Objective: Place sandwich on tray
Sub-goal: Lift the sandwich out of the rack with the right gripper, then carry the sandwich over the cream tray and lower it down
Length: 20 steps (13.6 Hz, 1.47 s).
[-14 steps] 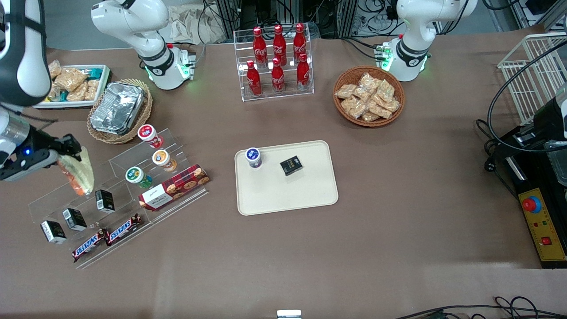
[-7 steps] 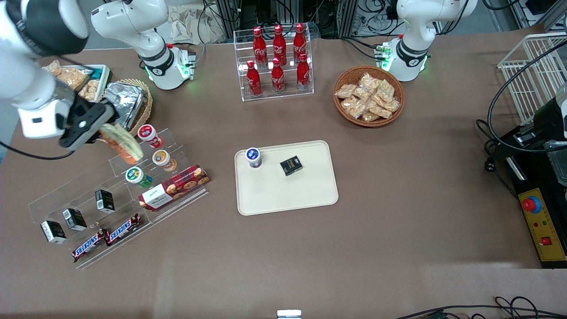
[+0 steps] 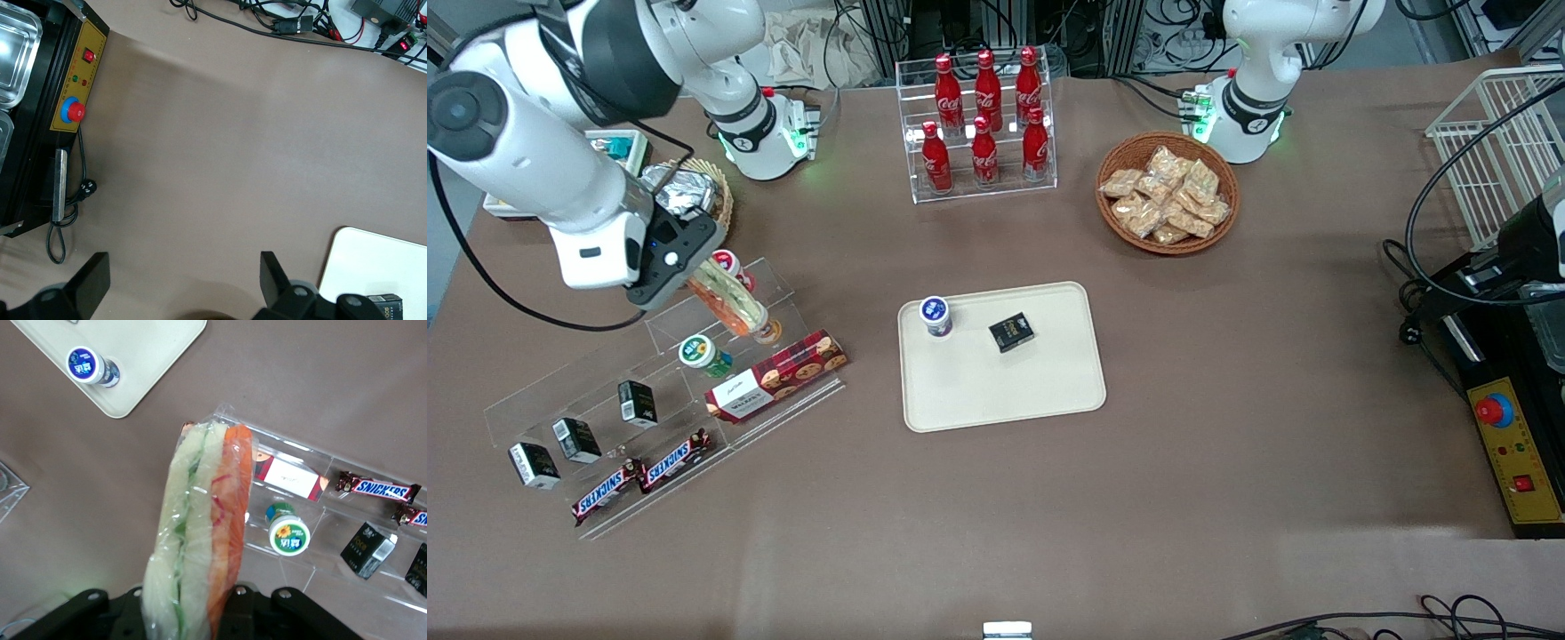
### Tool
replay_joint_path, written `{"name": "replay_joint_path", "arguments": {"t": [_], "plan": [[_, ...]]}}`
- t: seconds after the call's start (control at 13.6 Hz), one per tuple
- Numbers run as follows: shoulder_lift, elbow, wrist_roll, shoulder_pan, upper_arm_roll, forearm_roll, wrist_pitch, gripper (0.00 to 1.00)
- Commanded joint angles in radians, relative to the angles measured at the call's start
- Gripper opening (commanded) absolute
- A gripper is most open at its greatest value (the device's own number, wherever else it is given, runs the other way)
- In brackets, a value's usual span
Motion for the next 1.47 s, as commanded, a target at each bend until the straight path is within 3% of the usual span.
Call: {"name": "replay_joint_path", "arguments": {"t": [0.0, 0.44, 0.74, 1.18, 1.4], "plan": [[0.027, 0.017, -0.007, 0.037, -0.002, -0.018, 0.034, 0.0], [0.158, 0.017, 0.054, 0.23, -0.002, -0.033, 0.227, 0.0], [0.307, 0.023, 0.086, 0.345, 0.0, -0.021, 0.472, 0.0], [0.626, 0.032, 0.082, 0.471, 0.0, -0.022, 0.991, 0.0], [0.749, 0.075, 0.031, 0.506, 0.0, -0.057, 1.106, 0.0]]}}
